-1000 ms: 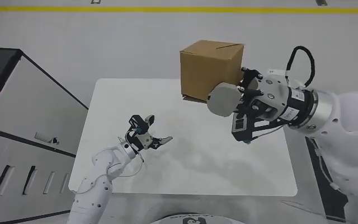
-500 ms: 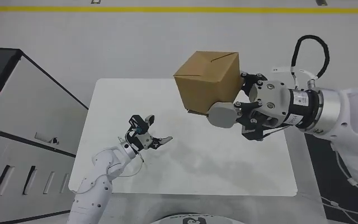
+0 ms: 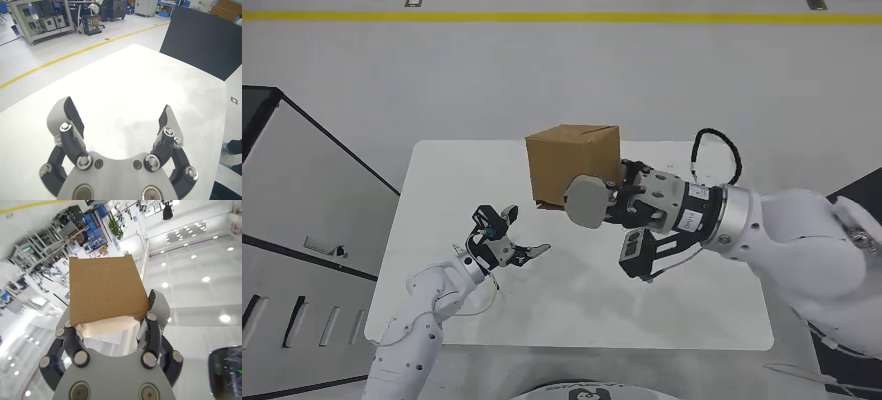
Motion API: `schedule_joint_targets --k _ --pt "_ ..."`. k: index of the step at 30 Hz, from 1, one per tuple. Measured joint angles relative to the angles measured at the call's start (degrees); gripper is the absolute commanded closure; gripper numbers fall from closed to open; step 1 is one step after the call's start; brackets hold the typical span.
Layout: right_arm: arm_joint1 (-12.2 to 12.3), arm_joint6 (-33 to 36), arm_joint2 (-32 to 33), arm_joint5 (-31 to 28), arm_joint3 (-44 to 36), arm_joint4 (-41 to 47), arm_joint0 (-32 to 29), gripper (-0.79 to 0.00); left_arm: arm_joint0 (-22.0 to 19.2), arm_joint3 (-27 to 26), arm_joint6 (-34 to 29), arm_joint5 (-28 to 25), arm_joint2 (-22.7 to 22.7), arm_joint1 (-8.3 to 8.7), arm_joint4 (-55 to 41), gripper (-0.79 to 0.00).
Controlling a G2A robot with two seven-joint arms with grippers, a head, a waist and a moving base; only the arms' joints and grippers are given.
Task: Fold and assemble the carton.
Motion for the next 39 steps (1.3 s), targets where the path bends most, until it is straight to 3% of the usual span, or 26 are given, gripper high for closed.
schedule_joint_targets --k 6,19,22,27,35,39 --pt "-2.04 3.7 -2.02 -5.94 2.76 16.78 1.94 0.0 0.0 0.0 0.0 0.0 0.0 0.0 0.0 -0.785" --pt "-2.12 3.5 -2.01 -6.48 3.22 17.69 1.33 0.0 0.0 0.0 0.0 0.0 0.0 0.0 0.0 -0.785" --pt "-2.34 4.94 -0.21 -5.98 6.23 24.68 -0.66 0.0 0.0 0.0 0.0 0.0 0.0 0.0 0.0 -0.785" --pt "-2.64 5.57 4.62 -6.03 11.75 43.74 -4.76 0.0 0.0 0.0 0.0 0.0 0.0 0.0 0.0 -0.785" --pt "-3.0 2.01 10.19 -11.79 18.36 68.28 -8.47 0.0 0.0 0.0 0.0 0.0 0.0 0.0 0.0 -0.785" --pt "-3.25 -0.57 11.49 -14.54 22.12 75.29 -8.97 0.0 0.0 0.0 0.0 0.0 0.0 0.0 0.0 -0.785"
